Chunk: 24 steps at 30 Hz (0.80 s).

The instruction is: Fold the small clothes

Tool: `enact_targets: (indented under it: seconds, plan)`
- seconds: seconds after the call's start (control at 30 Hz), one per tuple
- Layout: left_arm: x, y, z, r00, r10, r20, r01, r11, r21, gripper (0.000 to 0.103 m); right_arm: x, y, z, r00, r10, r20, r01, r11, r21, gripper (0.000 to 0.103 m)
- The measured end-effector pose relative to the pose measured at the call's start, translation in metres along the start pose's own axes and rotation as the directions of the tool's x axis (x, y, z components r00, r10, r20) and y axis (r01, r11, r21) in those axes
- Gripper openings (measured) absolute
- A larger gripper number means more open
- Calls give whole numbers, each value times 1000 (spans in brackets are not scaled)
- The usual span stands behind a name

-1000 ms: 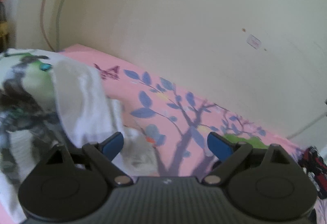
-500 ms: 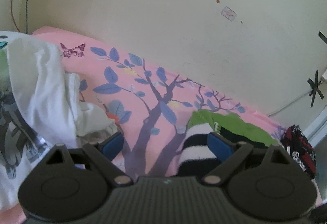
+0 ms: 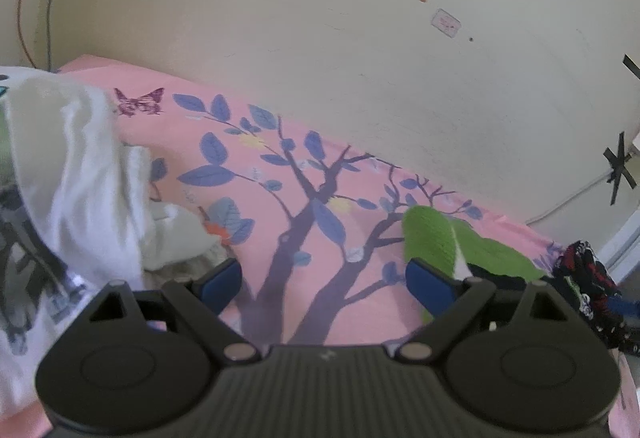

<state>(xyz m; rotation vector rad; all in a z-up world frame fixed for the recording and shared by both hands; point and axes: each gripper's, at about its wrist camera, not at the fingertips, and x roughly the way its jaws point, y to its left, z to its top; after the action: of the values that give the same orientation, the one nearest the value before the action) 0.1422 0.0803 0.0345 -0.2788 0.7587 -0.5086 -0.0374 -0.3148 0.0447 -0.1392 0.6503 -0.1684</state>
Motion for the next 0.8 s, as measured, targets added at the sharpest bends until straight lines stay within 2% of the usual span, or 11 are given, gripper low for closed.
enact_targets:
  seconds: [0.17,0.23,0.27,0.33,0.37,0.4,0.47,0.6,0.7,0.73,0.8]
  plan:
    - [24,-36,5,989,-111,-101,113,994,12,92,-8,2,-17,999,37,39,-39,997,72,49]
    - [35,-59,4,986,-110,-124,120,990,71,92,-8,-4,-19,998,38,47,-43,993,109,49]
    - [42,-71,2,986,-94,-134,110,988,111,87,-4,-8,-21,998,42,51,-48,991,128,49]
    - [58,-87,-6,981,-70,-179,101,980,172,40,-3,-13,-23,997,46,55,-54,985,163,50]
    - [65,-92,-11,978,-42,-205,84,976,199,25,-2,-14,-25,997,46,57,-55,984,170,50]
    - [67,-94,-15,981,-10,-194,55,972,229,23,-4,-19,-27,997,47,59,-57,984,170,50]
    - [60,-84,-16,987,-34,-158,72,967,243,18,-5,-18,-28,997,49,62,-58,984,166,50]
    - [58,-36,2,985,-64,-161,77,994,79,10,-6,-15,-24,995,62,84,-75,984,163,51]
    - [63,-20,5,990,18,-141,-14,999,34,4,1,-12,-18,993,68,96,-84,981,176,51]
    - [64,-18,4,991,24,-131,-20,999,33,4,5,-11,-16,993,69,93,-86,978,189,51]
    - [62,-17,5,990,-1,-138,4,1000,16,14,14,-11,-12,993,72,90,-90,973,213,49]
